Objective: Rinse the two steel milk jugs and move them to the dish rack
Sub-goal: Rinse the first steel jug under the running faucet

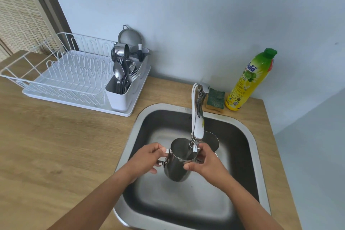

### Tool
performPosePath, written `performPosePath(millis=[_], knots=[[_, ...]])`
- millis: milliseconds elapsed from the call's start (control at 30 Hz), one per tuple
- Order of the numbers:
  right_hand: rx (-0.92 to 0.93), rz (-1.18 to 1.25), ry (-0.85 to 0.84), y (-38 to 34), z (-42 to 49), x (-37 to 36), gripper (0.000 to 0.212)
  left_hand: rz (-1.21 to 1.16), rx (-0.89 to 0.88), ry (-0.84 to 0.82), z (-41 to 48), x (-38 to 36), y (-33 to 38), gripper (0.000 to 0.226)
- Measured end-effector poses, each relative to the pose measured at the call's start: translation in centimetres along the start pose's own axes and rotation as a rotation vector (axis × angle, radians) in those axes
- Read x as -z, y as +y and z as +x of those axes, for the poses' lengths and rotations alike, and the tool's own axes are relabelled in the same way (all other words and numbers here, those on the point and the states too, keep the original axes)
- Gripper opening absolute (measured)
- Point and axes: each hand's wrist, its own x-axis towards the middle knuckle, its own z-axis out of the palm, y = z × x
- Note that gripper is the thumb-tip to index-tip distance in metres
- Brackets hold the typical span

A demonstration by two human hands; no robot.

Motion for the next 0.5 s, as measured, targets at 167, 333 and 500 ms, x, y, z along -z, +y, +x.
performPosePath(millis=[167, 333, 500], knots=[[0.005, 0.035, 0.063, 0.3, -0.1, 0.9, 0.073, 0.001, -0.051, -0.054, 0.3, -0.7, 0.1, 0.022], [0.009, 0.009, 0.034, -0.1, -0.3, 0.4, 0.076, 0.024, -0.066, -0.012, 0.3, -0.5, -0.2, 0.022], [0.019, 0.026, 0.073, -0.1, -0.5, 1.5, 0.067, 0.036, -0.072, -0.071, 0.3, -1.4, 0.5, 0.023]])
